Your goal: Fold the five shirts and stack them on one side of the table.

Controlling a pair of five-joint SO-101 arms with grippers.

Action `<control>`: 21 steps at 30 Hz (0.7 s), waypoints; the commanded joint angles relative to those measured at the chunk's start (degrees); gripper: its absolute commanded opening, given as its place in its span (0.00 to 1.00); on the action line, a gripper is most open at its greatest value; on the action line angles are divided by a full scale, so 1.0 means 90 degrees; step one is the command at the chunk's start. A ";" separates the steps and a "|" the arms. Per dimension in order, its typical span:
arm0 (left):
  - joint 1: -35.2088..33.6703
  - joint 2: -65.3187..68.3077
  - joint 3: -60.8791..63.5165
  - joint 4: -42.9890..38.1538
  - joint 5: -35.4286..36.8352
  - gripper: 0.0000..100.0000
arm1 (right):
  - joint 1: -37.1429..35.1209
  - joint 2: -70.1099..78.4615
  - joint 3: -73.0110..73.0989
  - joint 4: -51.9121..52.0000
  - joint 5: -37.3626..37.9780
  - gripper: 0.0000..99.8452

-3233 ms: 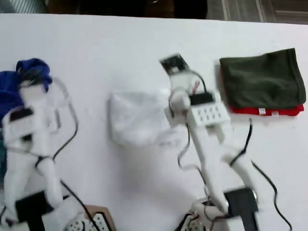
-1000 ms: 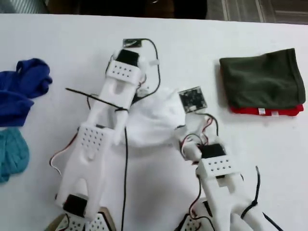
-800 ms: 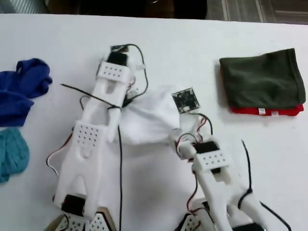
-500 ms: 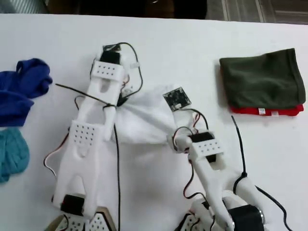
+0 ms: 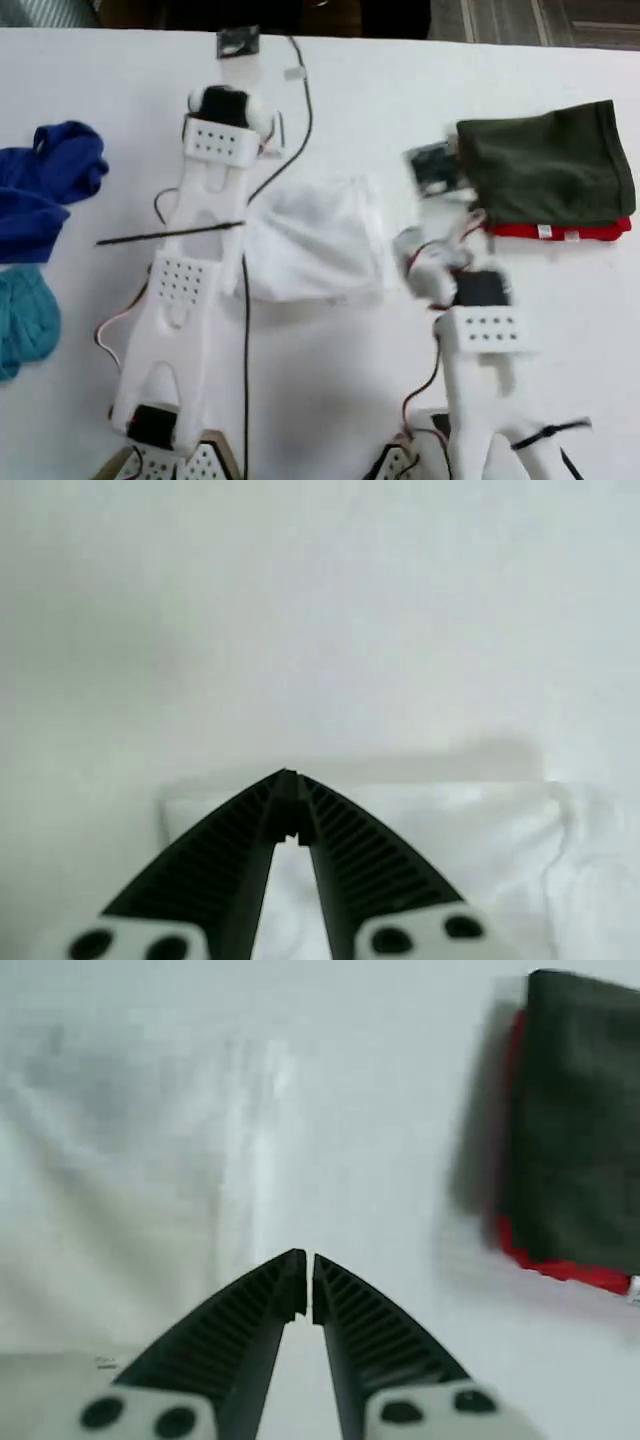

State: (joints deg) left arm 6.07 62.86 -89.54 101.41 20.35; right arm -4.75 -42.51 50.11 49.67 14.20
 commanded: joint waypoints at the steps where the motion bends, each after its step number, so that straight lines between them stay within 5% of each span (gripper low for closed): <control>1: 0.0039 -0.1016 -0.0259 0.0137 -0.0176 0.03 | 0.0278 0.0405 -0.1338 0.0357 0.0029 0.02; 6: 0.0020 -0.2413 0.1187 0.0137 -0.0029 0.03 | 0.0210 0.2105 -0.3077 0.0816 -0.0283 0.02; 13: 0.0059 -0.5421 0.6208 -0.0078 0.0293 0.03 | -0.0347 0.4137 -0.4962 0.1343 -0.0606 0.02; 21: 0.0010 -0.6886 1.1736 -0.3497 0.0303 0.03 | -0.0913 0.5924 -0.5998 0.1382 -0.1016 0.02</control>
State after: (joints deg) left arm 5.89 6.51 0.13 80.92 22.64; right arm -12.22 7.34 0.79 61.71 7.87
